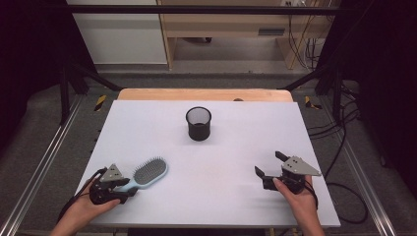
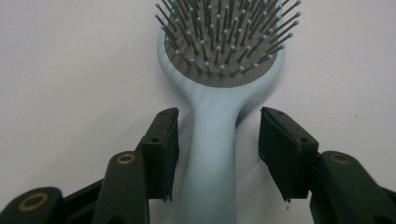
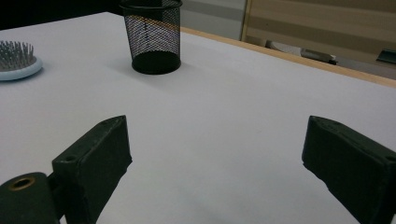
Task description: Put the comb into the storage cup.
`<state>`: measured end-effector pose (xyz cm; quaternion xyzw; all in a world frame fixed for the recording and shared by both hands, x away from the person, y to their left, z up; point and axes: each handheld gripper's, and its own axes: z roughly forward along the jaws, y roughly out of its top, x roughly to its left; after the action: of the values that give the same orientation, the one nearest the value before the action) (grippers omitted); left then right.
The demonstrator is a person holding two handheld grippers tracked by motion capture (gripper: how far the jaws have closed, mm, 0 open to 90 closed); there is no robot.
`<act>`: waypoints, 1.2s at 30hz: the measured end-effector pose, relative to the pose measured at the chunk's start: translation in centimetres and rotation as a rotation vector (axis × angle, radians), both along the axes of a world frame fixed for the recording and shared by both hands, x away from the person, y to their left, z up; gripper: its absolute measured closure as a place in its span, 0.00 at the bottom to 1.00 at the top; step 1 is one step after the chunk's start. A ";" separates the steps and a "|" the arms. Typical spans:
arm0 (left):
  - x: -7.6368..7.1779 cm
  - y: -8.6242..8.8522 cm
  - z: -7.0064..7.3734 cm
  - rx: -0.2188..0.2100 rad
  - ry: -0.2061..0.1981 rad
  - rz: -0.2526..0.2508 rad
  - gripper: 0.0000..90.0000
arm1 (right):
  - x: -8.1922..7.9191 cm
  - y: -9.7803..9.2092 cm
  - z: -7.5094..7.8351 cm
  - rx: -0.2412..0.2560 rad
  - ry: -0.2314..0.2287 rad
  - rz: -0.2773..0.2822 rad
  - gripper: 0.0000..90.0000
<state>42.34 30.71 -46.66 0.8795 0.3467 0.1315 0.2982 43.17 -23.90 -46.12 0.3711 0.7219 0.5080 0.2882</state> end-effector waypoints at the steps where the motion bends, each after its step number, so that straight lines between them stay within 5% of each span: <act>1: 0.0 0.0 0.0 0.000 0.001 0.003 0.55 | 0.0 0.0 0.0 0.000 0.000 0.000 0.09; 29: 0.5 -1.2 0.5 0.052 0.043 0.001 0.77 | 0.0 0.1 0.0 -0.002 0.001 0.002 0.09; 36: 0.4 -1.4 0.6 0.067 0.022 -0.005 0.77 | 0.0 0.0 0.0 0.001 0.000 0.001 0.09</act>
<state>42.70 29.31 -46.08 0.8912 0.3434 0.1327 0.2649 43.18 -23.91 -46.14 0.3709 0.7219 0.5086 0.2876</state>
